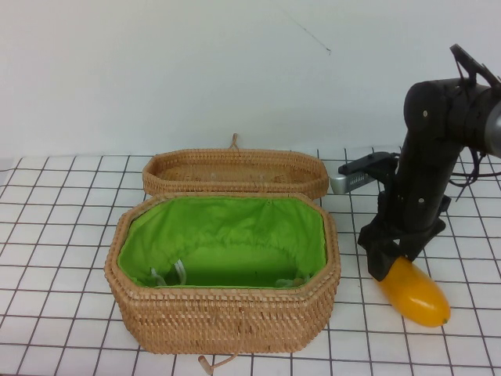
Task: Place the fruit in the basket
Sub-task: Pick up the mango on the table
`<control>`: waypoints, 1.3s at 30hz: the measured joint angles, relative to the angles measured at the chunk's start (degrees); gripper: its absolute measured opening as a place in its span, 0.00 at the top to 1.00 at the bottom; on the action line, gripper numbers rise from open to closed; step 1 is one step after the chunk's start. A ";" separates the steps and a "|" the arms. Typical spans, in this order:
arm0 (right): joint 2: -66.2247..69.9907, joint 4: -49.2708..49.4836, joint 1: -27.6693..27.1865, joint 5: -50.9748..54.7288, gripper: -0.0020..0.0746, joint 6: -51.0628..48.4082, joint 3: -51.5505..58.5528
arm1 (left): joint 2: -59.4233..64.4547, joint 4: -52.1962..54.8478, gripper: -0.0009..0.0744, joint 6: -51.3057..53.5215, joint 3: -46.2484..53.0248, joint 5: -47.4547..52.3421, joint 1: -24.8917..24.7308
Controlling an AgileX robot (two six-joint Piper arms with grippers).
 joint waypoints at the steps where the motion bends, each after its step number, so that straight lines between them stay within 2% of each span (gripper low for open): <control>1: 0.00 0.09 0.00 0.14 0.30 0.00 0.00 | 0.00 0.00 0.99 0.00 0.00 0.00 0.00; 16: 1.50 -0.24 0.00 0.14 0.30 -2.07 0.00 | 0.00 0.00 0.99 0.00 0.00 0.00 0.00; 24: 1.50 -0.24 0.00 0.14 0.39 -2.29 0.00 | 0.00 0.00 0.99 0.00 0.00 0.00 0.00; 31: 1.50 -1.00 0.00 0.23 0.40 -2.29 0.00 | 0.00 0.00 0.99 0.00 0.00 0.00 0.00; 35: 1.71 -5.77 0.00 0.37 0.40 -0.96 -2.65 | 0.00 0.00 0.99 0.00 0.00 0.00 0.00; 39: -0.16 -17.35 -0.10 0.37 0.40 5.68 -6.47 | 0.00 0.00 0.99 0.00 0.00 0.00 0.00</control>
